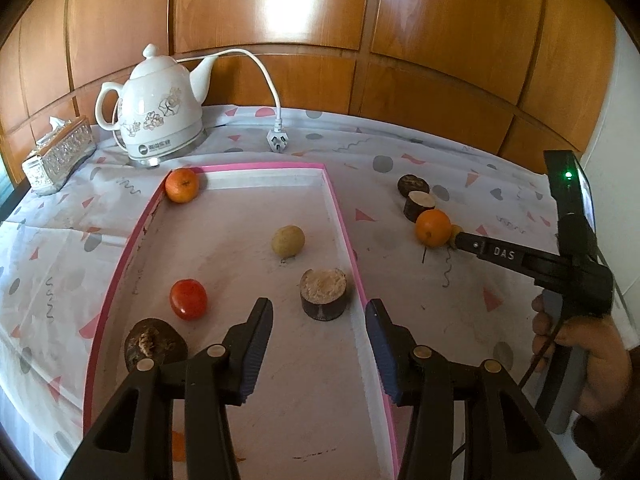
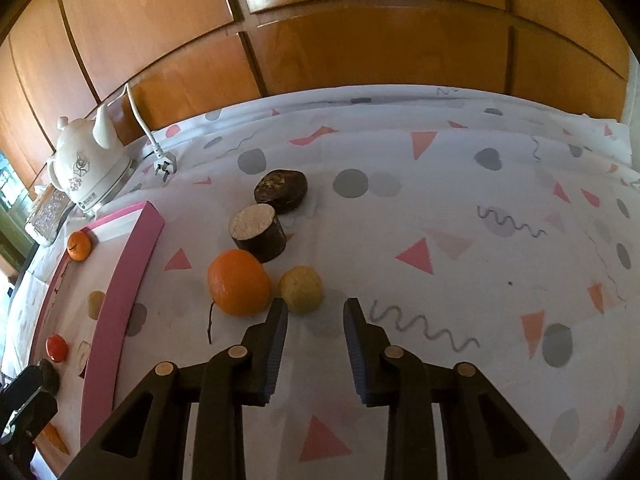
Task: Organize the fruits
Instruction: 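Grasp the small yellow potato with right tool while left tool grasps an orange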
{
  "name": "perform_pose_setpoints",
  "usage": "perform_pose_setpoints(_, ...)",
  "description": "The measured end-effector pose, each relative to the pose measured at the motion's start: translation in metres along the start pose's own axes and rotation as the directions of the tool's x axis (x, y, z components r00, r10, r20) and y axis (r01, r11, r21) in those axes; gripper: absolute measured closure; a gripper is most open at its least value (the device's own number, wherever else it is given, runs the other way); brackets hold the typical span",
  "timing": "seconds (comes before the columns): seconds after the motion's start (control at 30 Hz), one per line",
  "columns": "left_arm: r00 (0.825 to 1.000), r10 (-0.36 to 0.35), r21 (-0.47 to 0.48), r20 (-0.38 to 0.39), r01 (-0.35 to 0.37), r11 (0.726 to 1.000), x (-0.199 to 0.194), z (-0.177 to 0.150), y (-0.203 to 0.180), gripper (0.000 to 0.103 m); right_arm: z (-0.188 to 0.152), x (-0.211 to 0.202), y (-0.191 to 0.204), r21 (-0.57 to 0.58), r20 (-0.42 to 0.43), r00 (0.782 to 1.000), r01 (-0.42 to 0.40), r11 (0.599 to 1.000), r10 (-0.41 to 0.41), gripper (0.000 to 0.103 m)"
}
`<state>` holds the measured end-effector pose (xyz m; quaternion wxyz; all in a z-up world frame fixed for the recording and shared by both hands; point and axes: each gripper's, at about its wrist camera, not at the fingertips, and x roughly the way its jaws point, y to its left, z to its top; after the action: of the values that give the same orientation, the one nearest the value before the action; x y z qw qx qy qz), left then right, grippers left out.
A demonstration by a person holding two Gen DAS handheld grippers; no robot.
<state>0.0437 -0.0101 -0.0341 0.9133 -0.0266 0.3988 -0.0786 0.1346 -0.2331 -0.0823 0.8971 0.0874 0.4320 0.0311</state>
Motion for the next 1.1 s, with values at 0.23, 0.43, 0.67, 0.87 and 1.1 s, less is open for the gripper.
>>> perform_pose_setpoints(0.23, 1.000, -0.011, -0.004, 0.001, 0.011, 1.000, 0.003, 0.006, -0.001, 0.053, 0.008, 0.017, 0.008, -0.018, -0.024, 1.000, -0.018, 1.000, 0.018, 0.076)
perform_pose_setpoints(0.43, 1.000, -0.029, 0.001, 0.000, 0.029, 1.000, 0.006, 0.015, -0.008, 0.052, 0.014, 0.024, 0.008, -0.032, -0.021, 1.000, -0.014, 0.999, 0.013, 0.077)
perform_pose_setpoints(0.67, 0.998, -0.069, 0.024, -0.008, 0.070, 0.997, 0.014, 0.030, -0.029, 0.052, 0.002, 0.010, -0.011, -0.063, 0.004, 0.996, 0.091, 0.994, -0.091, 0.077)
perform_pose_setpoints(0.87, 0.993, -0.110, 0.036, -0.031, 0.111, 0.993, 0.034, 0.045, -0.053, 0.052, -0.006, 0.000, -0.030, -0.103, 0.005, 0.990, 0.138, 0.985, -0.138, 0.077)
perform_pose_setpoints(1.1, 0.990, -0.112, 0.038, -0.082, 0.116, 0.993, 0.066, 0.059, -0.079, 0.048, -0.009, -0.002, -0.036, -0.087, 0.007, 0.994, 0.109, 0.990, -0.109, 0.077)
